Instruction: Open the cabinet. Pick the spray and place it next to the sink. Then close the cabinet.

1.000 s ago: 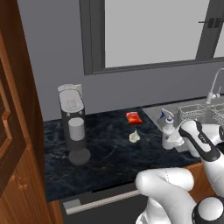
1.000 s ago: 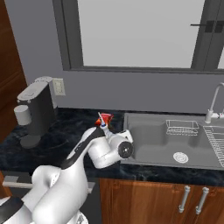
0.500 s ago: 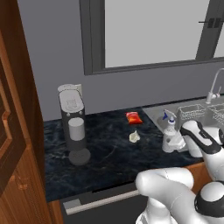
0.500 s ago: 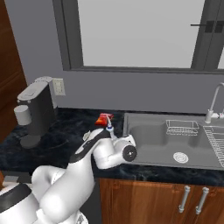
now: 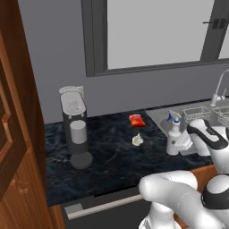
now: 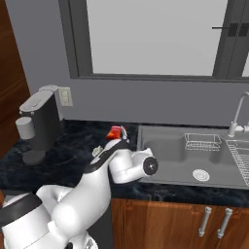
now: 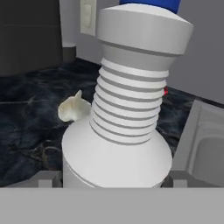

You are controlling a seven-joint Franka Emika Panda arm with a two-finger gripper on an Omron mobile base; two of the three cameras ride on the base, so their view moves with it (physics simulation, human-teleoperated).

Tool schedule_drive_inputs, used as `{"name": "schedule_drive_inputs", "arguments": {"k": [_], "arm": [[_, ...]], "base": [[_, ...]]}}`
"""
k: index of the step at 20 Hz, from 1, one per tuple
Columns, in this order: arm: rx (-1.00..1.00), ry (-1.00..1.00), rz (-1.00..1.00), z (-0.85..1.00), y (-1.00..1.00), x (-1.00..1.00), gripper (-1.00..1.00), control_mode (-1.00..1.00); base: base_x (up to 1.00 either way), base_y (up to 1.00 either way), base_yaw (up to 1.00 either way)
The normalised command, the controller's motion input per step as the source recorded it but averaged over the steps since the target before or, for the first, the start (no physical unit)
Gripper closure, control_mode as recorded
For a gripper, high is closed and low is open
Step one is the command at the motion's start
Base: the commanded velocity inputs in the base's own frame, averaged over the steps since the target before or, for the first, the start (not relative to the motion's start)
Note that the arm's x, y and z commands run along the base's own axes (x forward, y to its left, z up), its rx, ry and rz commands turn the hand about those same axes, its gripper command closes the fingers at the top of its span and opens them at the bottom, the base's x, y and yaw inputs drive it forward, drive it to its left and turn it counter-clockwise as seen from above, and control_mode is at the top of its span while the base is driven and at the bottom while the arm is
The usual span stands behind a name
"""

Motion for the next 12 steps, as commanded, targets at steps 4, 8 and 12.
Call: {"name": "schedule_drive_inputs", "arguments": {"k": [4,8,12], "arm": [[0.0,0.09,0.01,0.32,0.0,-0.03,-1.0,-1.0],[0.0,0.11,0.0,0.53,0.0,-0.2,-1.0,-1.0],[0.0,0.05,0.0,0.63,0.0,-0.28,-1.0,-1.0]], "base": [[0.0,0.0,0.0],[0.0,0.0,0.0],[0.0,0.0,0.0]]}}
